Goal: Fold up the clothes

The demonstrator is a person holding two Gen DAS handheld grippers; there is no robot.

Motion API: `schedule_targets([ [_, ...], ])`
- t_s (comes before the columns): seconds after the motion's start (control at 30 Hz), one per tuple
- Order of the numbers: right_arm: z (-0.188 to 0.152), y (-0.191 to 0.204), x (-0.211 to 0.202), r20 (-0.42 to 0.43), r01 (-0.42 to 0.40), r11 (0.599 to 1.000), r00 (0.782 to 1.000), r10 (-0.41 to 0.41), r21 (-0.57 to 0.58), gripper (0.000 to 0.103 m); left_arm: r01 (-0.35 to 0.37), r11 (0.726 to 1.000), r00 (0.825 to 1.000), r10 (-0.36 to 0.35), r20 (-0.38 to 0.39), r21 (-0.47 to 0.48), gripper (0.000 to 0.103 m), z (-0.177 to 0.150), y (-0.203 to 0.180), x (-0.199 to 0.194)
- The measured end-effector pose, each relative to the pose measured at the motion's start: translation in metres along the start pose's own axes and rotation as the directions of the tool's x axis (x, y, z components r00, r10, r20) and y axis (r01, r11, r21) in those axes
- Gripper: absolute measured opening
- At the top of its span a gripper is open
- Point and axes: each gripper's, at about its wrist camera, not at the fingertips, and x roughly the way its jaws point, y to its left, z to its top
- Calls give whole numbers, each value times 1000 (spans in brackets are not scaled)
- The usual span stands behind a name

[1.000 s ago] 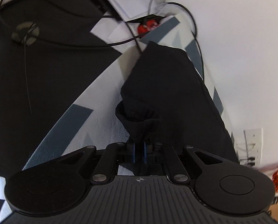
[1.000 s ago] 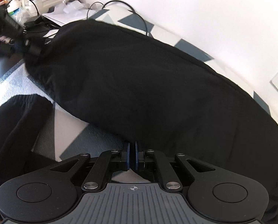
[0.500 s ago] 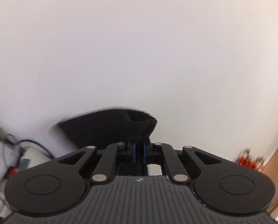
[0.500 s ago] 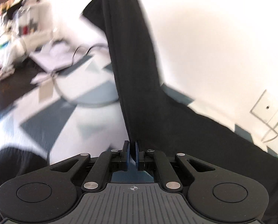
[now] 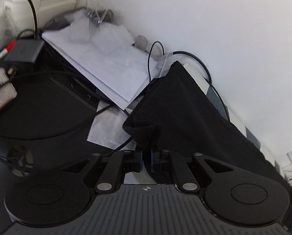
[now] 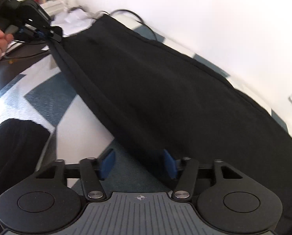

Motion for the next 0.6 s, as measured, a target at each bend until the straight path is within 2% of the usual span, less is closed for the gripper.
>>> schedule_targets([
  [0.13,-4,-21,-11,40,51,994,998,-55,99,59,-25,1000,999,25,25,-1,8,-3,-6,-9],
  [0.2,-11,-41,-16,57,79,976,994,-92,203,70,-43,999,999,44,21,-4,8,-6,-6,-13],
  [0.27,-19,-64,-19,53,107,941,990,-130,320,73,-64,998,998,64,14,-5,8,-10,-5,-16],
  [0.37,-38,-94,-20,11,158,868,983,-185,471,73,-97,995,995,97,5,5,10,-15,-3,-16],
  [0.43,-54,-110,-21,-13,183,817,977,-211,547,73,-124,992,992,124,2,14,16,-17,-4,-14],
  [0.47,-62,-116,-20,-28,193,794,976,-217,577,73,-145,989,989,145,0,14,24,-16,-5,-14],
  [0.5,-71,-122,-19,-47,200,774,975,-215,600,73,-172,985,985,172,-4,6,41,-15,-7,-16],
  [0.57,-86,-130,-14,-77,198,749,978,-193,632,73,-225,974,974,225,-11,-11,62,-13,-11,-20],
  [0.6,-92,-130,-14,-79,195,744,979,-188,639,73,-216,976,976,216,1,-14,63,-13,-13,-25],
])
